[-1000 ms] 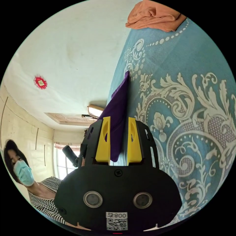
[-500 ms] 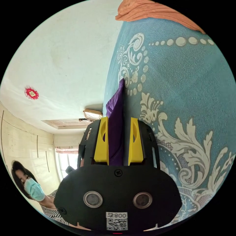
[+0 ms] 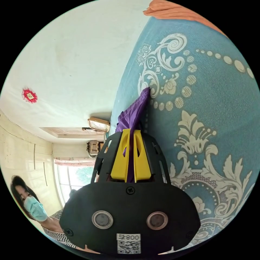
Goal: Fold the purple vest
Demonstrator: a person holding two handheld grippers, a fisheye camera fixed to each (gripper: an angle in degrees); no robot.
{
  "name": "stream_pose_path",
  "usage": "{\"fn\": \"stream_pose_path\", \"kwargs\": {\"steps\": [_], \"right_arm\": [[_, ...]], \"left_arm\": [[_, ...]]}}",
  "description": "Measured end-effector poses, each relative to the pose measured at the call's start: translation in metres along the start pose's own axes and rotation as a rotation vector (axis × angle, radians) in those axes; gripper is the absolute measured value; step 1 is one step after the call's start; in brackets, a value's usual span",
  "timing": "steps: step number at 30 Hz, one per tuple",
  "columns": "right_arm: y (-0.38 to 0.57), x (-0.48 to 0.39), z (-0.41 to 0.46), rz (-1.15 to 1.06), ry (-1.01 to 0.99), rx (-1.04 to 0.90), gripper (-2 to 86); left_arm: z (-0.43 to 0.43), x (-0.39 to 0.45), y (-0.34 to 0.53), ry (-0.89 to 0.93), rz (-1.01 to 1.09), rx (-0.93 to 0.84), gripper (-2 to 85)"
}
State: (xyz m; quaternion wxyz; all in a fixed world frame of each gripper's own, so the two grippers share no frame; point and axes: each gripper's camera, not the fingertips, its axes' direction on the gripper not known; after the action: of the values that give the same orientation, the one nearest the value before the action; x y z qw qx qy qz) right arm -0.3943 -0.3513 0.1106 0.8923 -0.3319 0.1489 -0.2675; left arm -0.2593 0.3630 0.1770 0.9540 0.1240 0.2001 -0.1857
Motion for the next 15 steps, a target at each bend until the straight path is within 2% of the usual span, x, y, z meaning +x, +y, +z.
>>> {"fn": "stream_pose_path", "kwargs": {"steps": [9, 15], "right_arm": [[-0.03, -0.168, 0.063, -0.224, 0.023, -0.026, 0.8], [-0.043, -0.303, 0.155, -0.396, 0.086, -0.127, 0.7]], "left_arm": [[-0.083, -0.098, 0.104, 0.059, -0.157, 0.216, 1.5], [-0.146, -0.175, 0.205, 0.042, -0.277, 0.355, 1.3]]}}
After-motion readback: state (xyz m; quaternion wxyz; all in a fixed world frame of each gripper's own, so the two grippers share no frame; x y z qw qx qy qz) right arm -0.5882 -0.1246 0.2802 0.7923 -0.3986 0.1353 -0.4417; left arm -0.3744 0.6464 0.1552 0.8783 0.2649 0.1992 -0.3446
